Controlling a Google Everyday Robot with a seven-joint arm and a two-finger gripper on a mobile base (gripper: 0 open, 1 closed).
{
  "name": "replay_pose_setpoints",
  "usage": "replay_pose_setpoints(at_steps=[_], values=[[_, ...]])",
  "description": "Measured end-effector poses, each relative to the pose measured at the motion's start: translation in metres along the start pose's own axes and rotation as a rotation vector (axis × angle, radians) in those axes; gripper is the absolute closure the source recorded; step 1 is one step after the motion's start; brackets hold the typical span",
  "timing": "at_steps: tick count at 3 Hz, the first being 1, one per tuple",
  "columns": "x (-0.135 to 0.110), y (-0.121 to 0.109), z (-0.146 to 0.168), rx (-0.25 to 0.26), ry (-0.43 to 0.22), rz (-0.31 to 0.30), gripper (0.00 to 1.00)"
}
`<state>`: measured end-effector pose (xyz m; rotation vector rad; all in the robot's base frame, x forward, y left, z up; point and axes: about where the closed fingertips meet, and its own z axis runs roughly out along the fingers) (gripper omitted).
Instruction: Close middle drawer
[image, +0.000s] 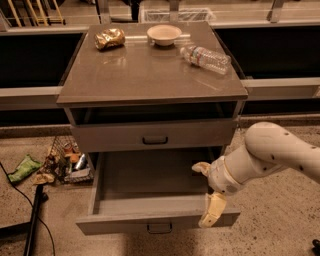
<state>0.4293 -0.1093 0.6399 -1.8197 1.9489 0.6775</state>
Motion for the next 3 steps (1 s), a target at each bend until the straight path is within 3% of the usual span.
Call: replay_pose_setpoints(at_steps=[1, 2, 3], values=[[0.020, -0.010, 0.039, -0.038, -0.082, -0.019, 0.00], [0.042, -0.010, 0.073, -0.074, -0.130, -0.001, 0.19], [0.070, -0.004, 0.107, -0.114, -0.126, 0.046, 0.42]])
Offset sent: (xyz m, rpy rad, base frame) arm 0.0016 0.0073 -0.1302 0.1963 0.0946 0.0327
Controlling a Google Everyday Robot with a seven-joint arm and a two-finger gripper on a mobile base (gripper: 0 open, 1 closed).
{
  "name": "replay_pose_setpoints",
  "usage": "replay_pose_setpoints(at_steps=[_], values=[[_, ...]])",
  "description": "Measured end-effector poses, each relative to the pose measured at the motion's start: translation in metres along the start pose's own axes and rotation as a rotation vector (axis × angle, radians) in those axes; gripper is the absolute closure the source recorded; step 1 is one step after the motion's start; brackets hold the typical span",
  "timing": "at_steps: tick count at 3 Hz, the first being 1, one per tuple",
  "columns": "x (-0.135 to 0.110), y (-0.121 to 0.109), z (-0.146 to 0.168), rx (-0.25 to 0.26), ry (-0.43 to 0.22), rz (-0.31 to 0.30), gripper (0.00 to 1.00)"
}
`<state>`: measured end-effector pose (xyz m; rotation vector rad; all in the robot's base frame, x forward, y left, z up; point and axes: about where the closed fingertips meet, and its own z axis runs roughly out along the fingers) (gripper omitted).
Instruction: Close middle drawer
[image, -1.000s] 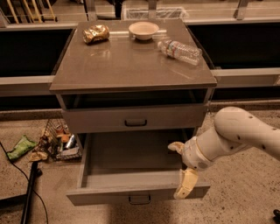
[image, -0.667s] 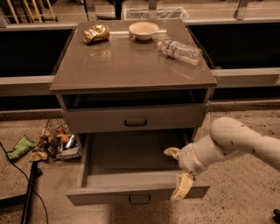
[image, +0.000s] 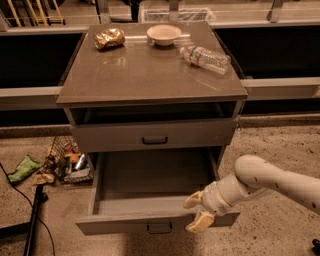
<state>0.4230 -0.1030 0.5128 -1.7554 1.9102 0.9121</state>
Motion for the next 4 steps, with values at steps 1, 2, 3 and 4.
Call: replay_pose_setpoints(at_steps=[1, 2, 3, 4], values=[[0.033, 0.005, 0.022, -0.018, -0.024, 0.079, 0.66], [0.034, 0.006, 0.025, -0.026, -0.027, 0.083, 0.89], [0.034, 0.006, 0.025, -0.026, -0.027, 0.083, 1.00], [0.055, 0.007, 0.046, -0.038, -0.048, 0.080, 1.00]])
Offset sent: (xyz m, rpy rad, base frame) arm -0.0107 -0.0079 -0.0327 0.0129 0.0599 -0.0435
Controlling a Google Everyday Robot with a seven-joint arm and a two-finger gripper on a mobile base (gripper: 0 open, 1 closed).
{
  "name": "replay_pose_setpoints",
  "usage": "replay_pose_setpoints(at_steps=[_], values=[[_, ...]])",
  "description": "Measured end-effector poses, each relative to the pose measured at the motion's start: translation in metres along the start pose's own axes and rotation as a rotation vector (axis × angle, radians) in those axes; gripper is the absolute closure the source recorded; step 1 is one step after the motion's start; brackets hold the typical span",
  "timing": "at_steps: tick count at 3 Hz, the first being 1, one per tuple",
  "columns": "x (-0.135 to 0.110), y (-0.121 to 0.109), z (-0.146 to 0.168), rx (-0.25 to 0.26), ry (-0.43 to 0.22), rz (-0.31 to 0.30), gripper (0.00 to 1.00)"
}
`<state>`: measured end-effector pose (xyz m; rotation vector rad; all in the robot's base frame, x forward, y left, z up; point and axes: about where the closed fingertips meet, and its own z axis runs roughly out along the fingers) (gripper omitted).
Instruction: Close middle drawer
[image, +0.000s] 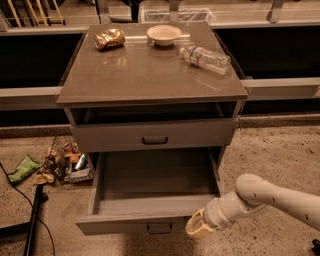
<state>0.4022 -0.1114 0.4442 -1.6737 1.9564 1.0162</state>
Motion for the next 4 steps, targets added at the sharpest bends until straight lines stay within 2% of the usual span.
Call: replay_pose_setpoints(at_steps=[1, 2, 4], values=[[0.022, -0.001, 0.020, -0.019, -0.014, -0.006, 1.00], [0.034, -0.006, 0.031, -0.034, -0.010, -0.009, 1.00], [0.034, -0.006, 0.031, -0.034, -0.010, -0.009, 0.52]])
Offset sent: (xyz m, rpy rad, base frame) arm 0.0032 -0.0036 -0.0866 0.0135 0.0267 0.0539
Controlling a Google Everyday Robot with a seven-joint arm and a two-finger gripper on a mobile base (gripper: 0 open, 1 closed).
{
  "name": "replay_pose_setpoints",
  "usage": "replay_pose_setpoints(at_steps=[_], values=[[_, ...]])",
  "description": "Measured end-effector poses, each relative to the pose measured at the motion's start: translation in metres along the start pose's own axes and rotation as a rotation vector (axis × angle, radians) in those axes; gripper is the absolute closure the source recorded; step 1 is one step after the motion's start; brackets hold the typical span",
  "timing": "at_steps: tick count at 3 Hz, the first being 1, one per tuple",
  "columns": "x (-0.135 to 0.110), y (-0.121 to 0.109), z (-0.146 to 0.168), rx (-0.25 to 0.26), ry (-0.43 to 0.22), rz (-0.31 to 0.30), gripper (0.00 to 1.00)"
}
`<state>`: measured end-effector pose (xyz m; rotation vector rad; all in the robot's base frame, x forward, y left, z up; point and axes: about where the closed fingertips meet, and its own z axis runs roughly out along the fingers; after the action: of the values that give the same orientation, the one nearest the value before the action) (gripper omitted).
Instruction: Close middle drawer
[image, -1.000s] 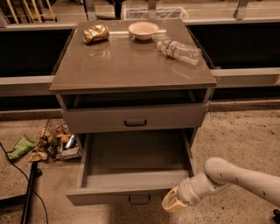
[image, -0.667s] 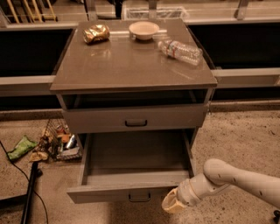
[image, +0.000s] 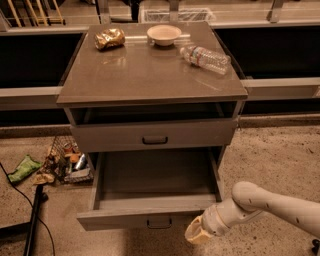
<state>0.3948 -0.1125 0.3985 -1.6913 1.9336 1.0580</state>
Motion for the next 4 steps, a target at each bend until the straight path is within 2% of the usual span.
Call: replay_pose_setpoints(at_steps=[2, 3, 4], values=[[0.0000, 0.0000, 0.0001, 0.000, 0.000, 0.000, 0.06], [0.0000, 0.0000, 0.0001, 0.000, 0.000, 0.000, 0.00], [-0.0001, -0.0001, 0.0000, 0.000, 0.000, 0.000, 0.00]])
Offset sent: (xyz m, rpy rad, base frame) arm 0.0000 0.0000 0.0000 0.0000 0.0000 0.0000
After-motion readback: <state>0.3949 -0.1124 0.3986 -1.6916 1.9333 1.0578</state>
